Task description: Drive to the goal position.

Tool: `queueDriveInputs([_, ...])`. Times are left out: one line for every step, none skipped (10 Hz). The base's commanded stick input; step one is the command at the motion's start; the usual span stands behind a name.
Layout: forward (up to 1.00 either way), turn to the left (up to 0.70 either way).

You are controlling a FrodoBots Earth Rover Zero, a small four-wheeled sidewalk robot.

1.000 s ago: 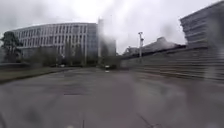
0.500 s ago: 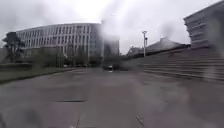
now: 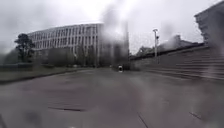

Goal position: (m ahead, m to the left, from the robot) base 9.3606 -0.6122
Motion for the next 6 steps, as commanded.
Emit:
queueDriveInputs([1.00,0.00])
queueDriveInputs([1.00,0.00])
queueDriveInputs([1.00,0.00])
queueDriveInputs([1.00,0.00])
queueDriveInputs([1.00,0.00])
queueDriveInputs([1.00,0.00])
